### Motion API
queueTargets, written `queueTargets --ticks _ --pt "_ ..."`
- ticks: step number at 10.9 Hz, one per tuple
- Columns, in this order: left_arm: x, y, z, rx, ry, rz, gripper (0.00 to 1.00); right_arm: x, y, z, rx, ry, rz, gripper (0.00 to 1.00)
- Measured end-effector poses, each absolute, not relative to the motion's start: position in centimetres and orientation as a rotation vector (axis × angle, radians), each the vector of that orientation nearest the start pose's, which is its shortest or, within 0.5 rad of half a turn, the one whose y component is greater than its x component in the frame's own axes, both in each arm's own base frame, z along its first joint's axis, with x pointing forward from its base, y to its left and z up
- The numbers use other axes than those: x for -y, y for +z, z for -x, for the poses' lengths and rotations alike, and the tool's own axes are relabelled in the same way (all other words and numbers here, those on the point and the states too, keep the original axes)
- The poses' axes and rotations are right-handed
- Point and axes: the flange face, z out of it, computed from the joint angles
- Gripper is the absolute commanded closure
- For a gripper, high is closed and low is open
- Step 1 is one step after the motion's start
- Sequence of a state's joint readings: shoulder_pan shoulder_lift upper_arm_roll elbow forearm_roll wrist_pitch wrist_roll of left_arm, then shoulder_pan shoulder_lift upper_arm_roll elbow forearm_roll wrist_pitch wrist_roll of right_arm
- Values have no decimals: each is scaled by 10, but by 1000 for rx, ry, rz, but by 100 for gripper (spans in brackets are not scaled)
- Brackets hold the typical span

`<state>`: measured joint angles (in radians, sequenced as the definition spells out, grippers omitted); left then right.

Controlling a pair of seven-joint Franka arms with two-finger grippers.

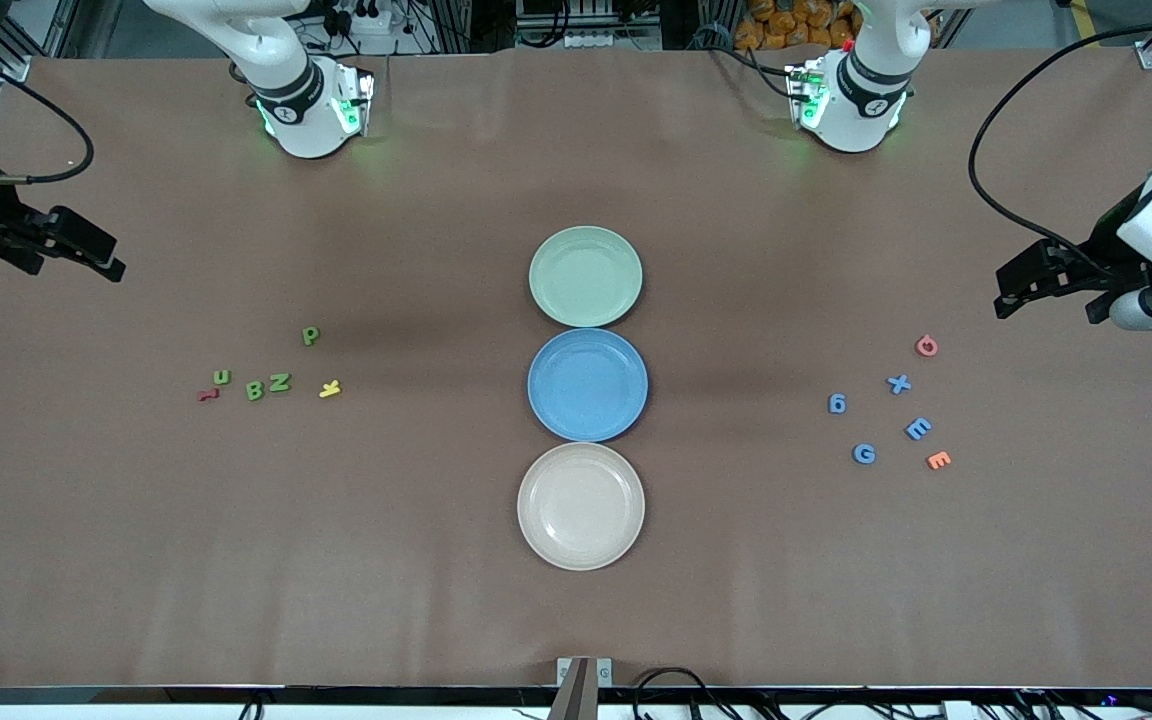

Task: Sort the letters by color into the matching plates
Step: 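Move the right gripper to the green letters while the left gripper reaches blue letters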

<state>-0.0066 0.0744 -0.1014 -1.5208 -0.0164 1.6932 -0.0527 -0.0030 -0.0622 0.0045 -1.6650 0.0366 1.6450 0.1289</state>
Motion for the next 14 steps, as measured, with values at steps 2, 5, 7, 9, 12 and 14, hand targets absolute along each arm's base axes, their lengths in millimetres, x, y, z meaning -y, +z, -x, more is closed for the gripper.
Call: queueTargets --ticks 2,5,7,9,12,14 --pt "63 617 -586 -84 -153 3169 0 -5 623 -542 -198 -72 3097 0" --pt "63 617 -586 -50 -152 3170 0 -10 624 -542 -136 -86 3149 0" --pt "63 614 -586 -40 -142 3171 0 -9 624 -543 -73 -93 3157 0" --pt "61 598 -590 -27 -94 3171 0 -6 624 -543 -58 -94 3157 0" --pt "53 554 -599 -3 -50 3171 0 -6 618 -545 -55 -75 3158 0" --pt "50 527 -597 6 -7 3169 0 -9 580 -560 17 20 3162 0"
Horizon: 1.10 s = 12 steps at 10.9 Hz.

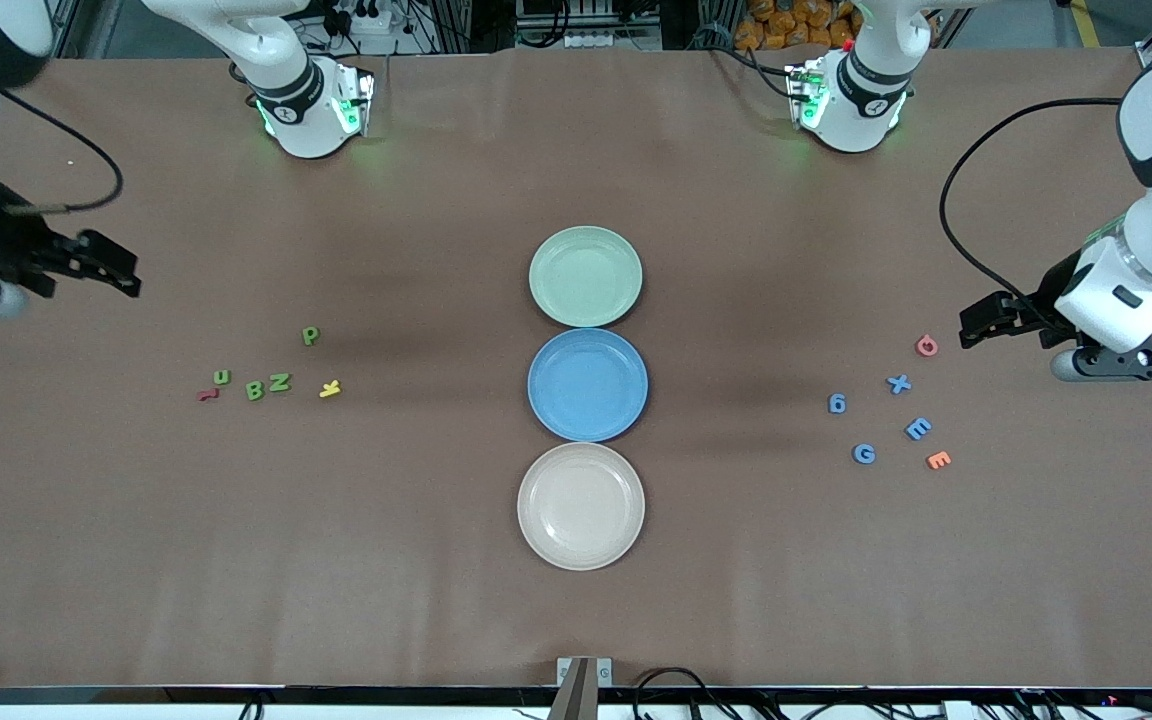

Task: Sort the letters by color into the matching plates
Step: 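Move the right gripper to the green letters while the left gripper reaches blue letters, then lower the left gripper over the blue X while the right gripper lowers over Z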

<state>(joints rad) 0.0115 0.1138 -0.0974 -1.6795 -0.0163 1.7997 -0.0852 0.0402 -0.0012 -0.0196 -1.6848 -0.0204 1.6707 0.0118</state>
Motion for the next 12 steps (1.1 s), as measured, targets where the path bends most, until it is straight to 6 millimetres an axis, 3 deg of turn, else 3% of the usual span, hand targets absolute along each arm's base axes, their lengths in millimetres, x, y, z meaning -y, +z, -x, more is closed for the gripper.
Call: queueTargets --ticks 3,5,7,12 --pt "37 495 -592 41 57 3164 0 -22 504 -585 119 46 3161 0" --pt "28 465 -586 42 96 3133 0 -22 466 -582 127 107 3159 3" --pt "28 440 -576 32 88 3122 0 -20 429 -577 132 97 3158 13" --pt "13 399 -549 64 91 3115 0 -16 338 -568 140 22 3158 16"
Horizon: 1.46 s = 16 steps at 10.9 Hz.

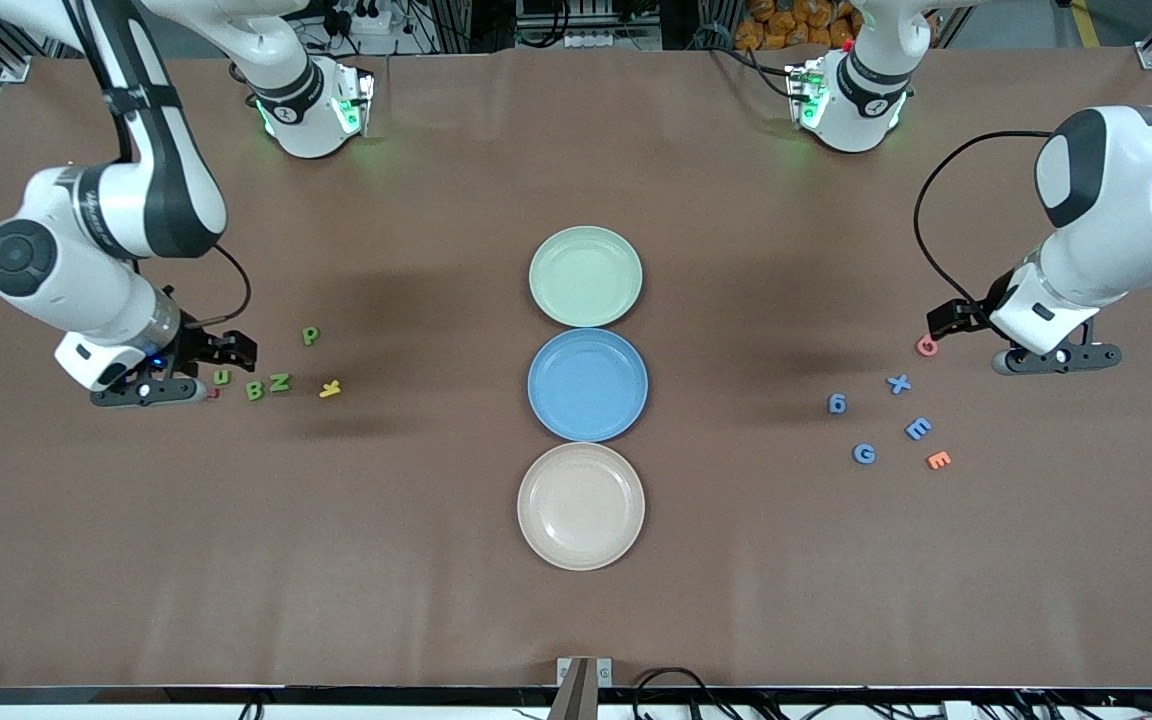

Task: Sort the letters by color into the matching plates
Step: 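Lower the left gripper over the blue X while the right gripper lowers over Z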

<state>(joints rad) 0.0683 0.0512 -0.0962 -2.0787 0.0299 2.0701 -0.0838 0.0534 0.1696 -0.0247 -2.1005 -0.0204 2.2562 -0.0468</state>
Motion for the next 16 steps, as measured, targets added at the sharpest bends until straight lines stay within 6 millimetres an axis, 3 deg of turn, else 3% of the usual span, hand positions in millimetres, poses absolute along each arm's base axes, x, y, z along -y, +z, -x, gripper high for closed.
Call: queueTargets --ticks 3,6,12,16 --pt "5 375 -541 83 70 3117 0 -11 285 -555 133 -14 3158 21" --pt "-2 343 -530 101 18 3122 0 -12 255 -556 141 -30 3158 34" --pt "-30 276 -513 211 -57 3129 0 -13 220 -554 149 -4 3158 35" --pt "-29 228 -514 251 -49 3140 0 -13 201 -550 151 -2 3157 38"
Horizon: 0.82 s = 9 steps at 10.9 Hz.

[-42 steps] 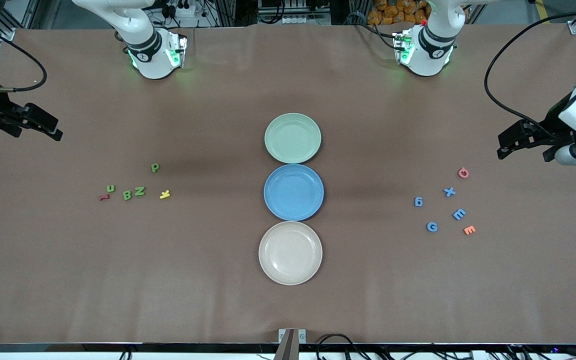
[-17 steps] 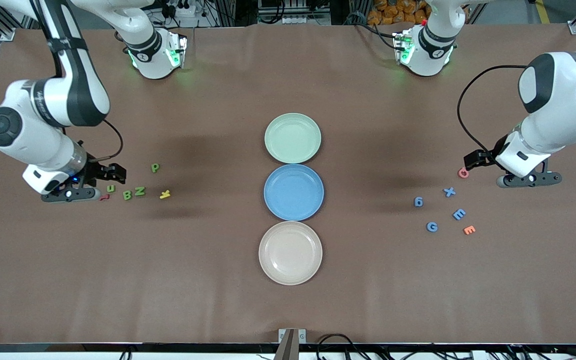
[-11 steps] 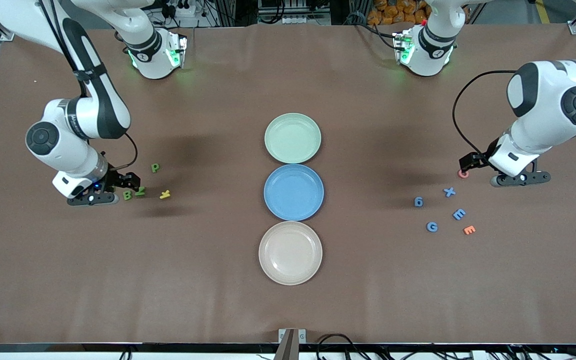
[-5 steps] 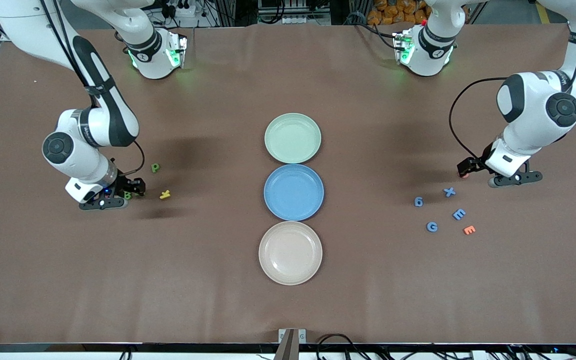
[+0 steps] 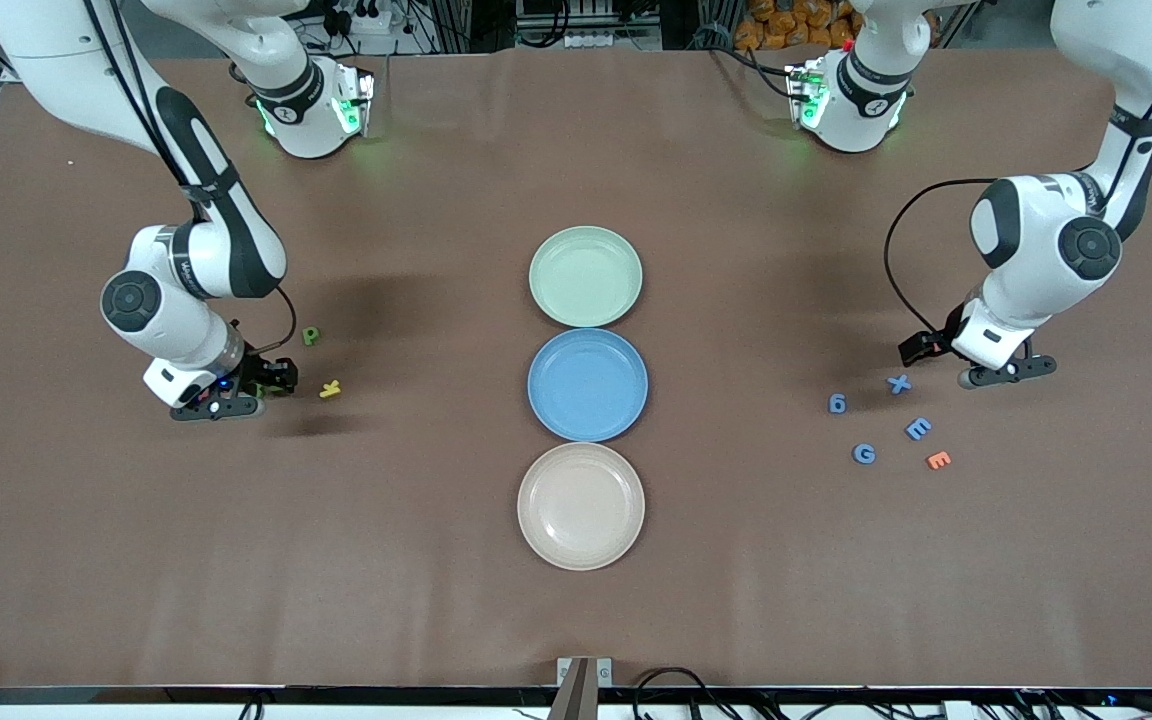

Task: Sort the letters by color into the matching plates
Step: 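Lower the left gripper over the blue X while the right gripper lowers over Z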

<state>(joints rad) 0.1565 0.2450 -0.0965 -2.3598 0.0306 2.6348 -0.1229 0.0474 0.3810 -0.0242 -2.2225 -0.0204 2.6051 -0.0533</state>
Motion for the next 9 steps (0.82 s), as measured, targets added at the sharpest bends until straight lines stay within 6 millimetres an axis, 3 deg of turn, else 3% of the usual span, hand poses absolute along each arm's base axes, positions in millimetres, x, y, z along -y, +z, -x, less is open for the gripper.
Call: queueTargets --ticks 4,9 --pt "-26 193 -521 359 -47 3142 0 -14 194 -547 161 14 3157 38" --pt "-16 185 -551 269 34 3119 0 -16 189 -544 181 20 3156 43"
